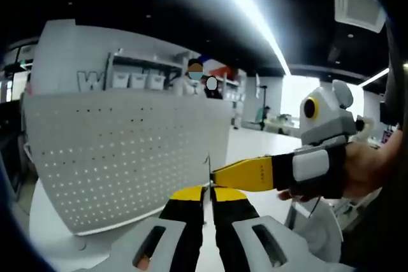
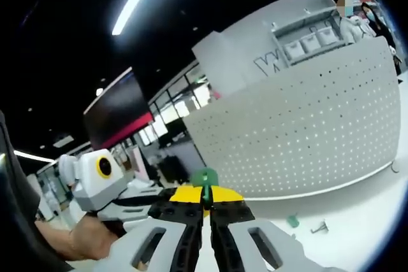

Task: Insert the hook assembly into the mounting plate slot until the hook locks in place.

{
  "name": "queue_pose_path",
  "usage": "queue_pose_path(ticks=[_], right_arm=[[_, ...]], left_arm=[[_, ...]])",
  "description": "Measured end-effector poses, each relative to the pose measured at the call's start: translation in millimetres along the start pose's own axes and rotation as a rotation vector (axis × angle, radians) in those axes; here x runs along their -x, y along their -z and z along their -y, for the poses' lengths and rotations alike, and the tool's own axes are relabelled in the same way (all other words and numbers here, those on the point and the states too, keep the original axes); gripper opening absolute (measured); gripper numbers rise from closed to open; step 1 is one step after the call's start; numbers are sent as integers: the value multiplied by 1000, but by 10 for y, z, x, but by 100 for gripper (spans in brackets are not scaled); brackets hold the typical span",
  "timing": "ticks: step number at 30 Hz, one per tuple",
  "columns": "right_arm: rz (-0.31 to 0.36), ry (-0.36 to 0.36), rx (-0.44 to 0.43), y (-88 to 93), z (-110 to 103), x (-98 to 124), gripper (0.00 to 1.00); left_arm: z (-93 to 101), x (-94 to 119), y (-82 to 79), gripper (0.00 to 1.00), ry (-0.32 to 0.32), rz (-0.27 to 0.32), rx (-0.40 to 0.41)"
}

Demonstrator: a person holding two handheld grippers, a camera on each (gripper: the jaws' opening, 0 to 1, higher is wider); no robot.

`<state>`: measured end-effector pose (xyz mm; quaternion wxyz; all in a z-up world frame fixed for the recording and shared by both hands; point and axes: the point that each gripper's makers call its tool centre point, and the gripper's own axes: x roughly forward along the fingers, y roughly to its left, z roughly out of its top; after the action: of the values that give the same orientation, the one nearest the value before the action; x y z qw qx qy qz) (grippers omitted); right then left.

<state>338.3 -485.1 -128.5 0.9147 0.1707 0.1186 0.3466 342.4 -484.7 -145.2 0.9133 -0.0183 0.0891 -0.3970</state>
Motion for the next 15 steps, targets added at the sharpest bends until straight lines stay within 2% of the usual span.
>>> queue_pose_path(ticks=[4, 8, 13, 15], right_arm=[[-7, -3, 19, 13, -11, -4, 0], [-15, -5, 42, 15, -25, -15, 0], [-17, -6, 67, 6, -38, -22, 0], [-18, -6, 78, 3, -38, -26, 0]], left_arm=[[19, -16, 51, 9, 9, -17, -9], [32, -29, 77, 24, 4, -23, -7], [39, -26, 94, 35, 6, -28, 5], [32, -22, 96, 43, 1, -29, 7]])
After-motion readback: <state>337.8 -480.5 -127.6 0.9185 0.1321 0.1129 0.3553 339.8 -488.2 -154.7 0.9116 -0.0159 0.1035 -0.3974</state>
